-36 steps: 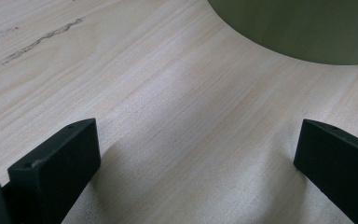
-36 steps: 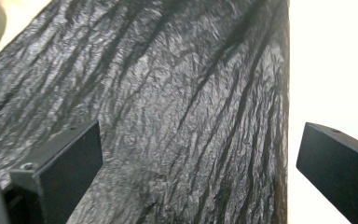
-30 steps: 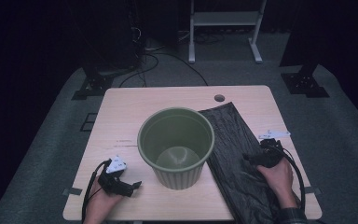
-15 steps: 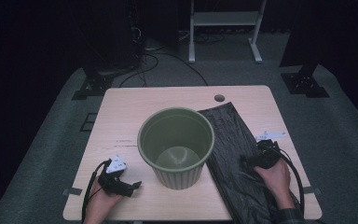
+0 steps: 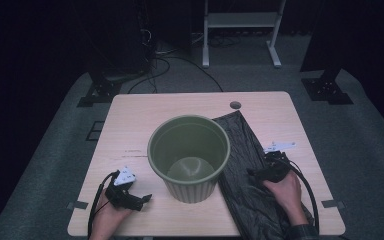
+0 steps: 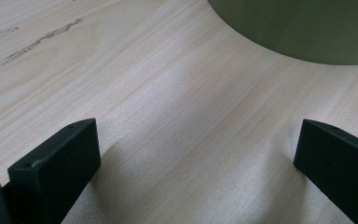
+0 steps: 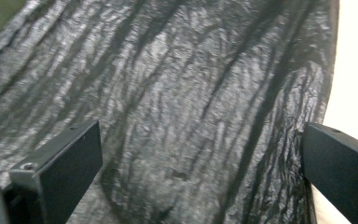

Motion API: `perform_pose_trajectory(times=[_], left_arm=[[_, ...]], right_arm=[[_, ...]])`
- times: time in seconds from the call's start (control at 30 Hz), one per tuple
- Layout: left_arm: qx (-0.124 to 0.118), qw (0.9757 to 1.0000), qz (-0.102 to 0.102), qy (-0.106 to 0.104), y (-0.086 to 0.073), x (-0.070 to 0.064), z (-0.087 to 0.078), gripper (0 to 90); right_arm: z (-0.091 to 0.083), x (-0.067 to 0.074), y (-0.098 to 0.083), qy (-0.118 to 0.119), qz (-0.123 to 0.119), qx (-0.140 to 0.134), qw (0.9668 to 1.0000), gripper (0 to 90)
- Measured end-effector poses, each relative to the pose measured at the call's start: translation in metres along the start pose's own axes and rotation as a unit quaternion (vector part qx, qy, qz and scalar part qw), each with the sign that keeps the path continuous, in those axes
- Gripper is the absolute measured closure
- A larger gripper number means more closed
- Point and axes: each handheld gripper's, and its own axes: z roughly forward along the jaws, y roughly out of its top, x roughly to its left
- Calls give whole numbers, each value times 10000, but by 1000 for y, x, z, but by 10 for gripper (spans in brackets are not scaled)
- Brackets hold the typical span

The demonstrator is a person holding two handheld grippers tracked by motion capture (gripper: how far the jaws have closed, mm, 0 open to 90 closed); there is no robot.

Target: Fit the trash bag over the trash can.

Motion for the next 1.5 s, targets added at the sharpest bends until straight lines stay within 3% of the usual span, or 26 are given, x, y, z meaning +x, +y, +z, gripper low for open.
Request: perform_pose_trajectory(times=[0.27, 0.43, 0.8, 1.3, 1.5], left_arm=[[-2, 10000, -1, -1, 0, 0, 0, 0], [-1, 10000, -1, -1, 0, 0, 0, 0], [-1, 10000, 1, 0, 0, 0, 0, 0], [-2, 10000, -1, 0, 0, 0, 0, 0], [-1, 10000, 0, 1, 0, 0, 0, 0]], right_arm=[[8, 13, 7, 150, -59, 16, 9999, 0], [14, 23, 17, 317, -134, 188, 9992, 0], [27, 41, 26, 571, -181, 147, 9981, 0], [40, 66, 35, 670, -288, 125, 9973, 0], [43, 70, 35, 522, -374, 140, 9978, 0]])
